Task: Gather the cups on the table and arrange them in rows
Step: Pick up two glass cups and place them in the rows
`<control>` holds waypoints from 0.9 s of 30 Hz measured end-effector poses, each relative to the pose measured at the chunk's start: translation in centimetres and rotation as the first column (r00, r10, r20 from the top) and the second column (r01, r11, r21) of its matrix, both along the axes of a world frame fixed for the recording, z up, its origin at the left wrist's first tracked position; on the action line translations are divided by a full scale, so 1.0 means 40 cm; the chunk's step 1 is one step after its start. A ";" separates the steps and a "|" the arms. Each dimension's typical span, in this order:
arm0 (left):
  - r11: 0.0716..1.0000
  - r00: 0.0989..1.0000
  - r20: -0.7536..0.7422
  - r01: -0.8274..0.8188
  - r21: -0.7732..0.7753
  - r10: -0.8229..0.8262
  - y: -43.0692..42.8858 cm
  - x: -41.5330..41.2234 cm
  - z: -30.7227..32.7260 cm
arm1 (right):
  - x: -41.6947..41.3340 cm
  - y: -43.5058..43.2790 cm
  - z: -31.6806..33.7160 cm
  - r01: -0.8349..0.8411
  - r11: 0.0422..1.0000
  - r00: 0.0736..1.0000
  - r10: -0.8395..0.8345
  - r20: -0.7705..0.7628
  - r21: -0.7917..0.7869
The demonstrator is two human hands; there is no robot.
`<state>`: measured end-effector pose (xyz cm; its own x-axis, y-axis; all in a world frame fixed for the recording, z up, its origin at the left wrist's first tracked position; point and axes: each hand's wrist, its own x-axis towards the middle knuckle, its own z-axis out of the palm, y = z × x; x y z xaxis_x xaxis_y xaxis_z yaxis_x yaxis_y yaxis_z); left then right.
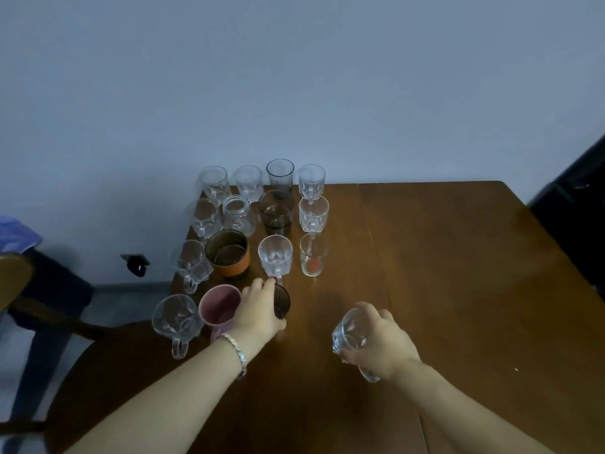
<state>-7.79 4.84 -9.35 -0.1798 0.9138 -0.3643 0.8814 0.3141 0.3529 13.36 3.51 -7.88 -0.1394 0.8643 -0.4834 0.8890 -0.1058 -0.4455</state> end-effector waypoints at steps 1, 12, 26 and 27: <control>1.000 1.000 0.001 0.002 -0.008 -0.002 0.005 -0.004 -0.004 | -0.019 0.006 -0.011 0.015 1.000 1.000 -0.015 0.008 0.000; 0.998 0.997 0.047 0.065 -0.021 -0.064 0.021 -0.040 -0.036 | -0.214 0.135 -0.102 0.144 0.990 0.986 -0.144 0.085 0.007; 0.984 0.951 -0.251 0.179 -0.024 -0.179 -0.021 0.034 0.033 | -0.043 0.050 -0.044 -0.156 0.945 0.967 0.205 0.149 -0.286; 0.982 0.950 -0.247 0.187 -0.033 -0.189 -0.027 0.053 0.050 | -0.020 0.053 -0.040 -0.205 0.917 0.944 0.277 0.176 -0.343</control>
